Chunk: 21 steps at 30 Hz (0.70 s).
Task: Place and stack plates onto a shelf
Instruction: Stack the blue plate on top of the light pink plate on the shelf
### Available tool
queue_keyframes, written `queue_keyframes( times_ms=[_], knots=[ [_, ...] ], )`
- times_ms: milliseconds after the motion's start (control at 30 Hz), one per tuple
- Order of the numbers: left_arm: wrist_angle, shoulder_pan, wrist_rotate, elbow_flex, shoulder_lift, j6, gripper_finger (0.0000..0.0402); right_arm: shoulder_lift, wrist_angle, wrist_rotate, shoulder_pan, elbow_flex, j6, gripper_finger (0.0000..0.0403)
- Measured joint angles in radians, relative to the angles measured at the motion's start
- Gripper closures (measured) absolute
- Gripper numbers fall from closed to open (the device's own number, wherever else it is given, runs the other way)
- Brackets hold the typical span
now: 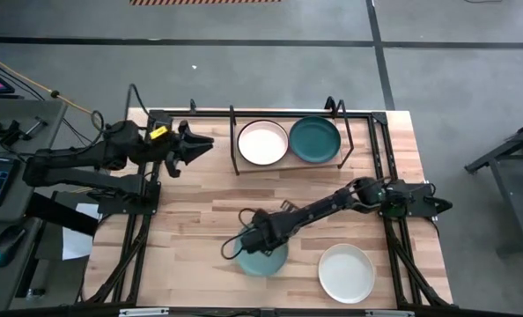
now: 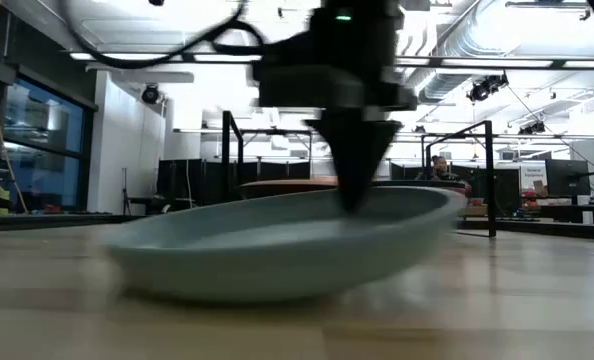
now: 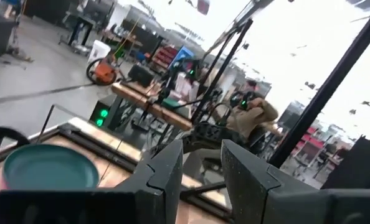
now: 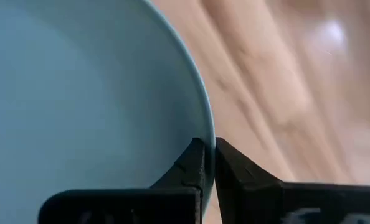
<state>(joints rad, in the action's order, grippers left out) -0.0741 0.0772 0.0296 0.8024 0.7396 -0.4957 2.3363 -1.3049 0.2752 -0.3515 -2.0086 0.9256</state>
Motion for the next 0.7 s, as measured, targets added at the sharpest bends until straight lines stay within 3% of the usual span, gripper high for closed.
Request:
queue_keyframes(
  times_ms=[200, 367, 567, 700],
  knots=[
    [0.005, 0.000, 0.000, 0.000, -0.066, 0.001, 0.0303, -0.292, 0.190, -0.030, 0.003, 0.446, 0.141, 0.0403],
    [0.010, 0.000, 0.005, 0.000, -0.079, 0.002, 0.0303, -0.615, 0.487, -0.023, -0.011, 0.862, 0.425, 0.0402],
    [0.053, 0.001, 0.038, 0.000, -0.052, 0.002, 0.0303, -0.884, 0.851, 0.167, -0.014, 1.192, 0.741, 0.0402],
    [0.067, 0.001, 0.109, -0.001, -0.023, 0.002, 0.0303, -0.949, 0.979, 0.285, 0.052, 1.266, 0.735, 0.0402]
  ],
)
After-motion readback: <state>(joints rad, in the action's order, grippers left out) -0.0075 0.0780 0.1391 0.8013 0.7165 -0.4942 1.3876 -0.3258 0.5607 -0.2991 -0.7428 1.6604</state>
